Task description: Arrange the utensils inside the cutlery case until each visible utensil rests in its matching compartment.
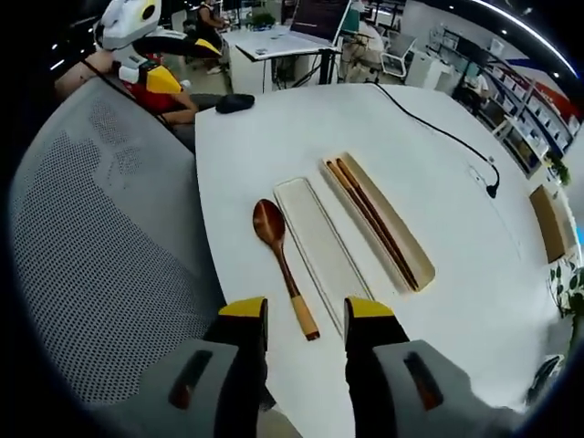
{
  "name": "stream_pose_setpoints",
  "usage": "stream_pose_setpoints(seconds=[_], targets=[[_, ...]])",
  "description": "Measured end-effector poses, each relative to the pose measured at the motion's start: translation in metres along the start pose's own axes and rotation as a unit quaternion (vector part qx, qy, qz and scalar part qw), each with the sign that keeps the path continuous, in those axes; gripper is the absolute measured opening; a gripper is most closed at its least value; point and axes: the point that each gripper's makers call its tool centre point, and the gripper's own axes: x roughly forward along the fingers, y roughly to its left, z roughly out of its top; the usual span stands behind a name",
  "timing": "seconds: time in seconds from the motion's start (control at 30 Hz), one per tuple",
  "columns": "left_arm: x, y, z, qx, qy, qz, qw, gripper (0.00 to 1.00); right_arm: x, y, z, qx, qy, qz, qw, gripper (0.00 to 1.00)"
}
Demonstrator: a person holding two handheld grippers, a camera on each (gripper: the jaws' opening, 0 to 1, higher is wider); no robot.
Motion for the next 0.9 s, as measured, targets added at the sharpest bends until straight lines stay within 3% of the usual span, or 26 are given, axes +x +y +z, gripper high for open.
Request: stream_pose_setpoints(seconds=[0.47,0.9], targets=[[0.0,-0.001,0.0,-0.002,0.002,-0.005,1.0,0.64,0.014,0.007,-0.005,-0.011,0.026,0.029,0.9992,0.31],[0.0,0.0,-0.001,-0.006,0.004,-0.002,1.0,0.64,0.047,0.016,-0.01,-0.066,0.079,0.07,0.9922,0.3]])
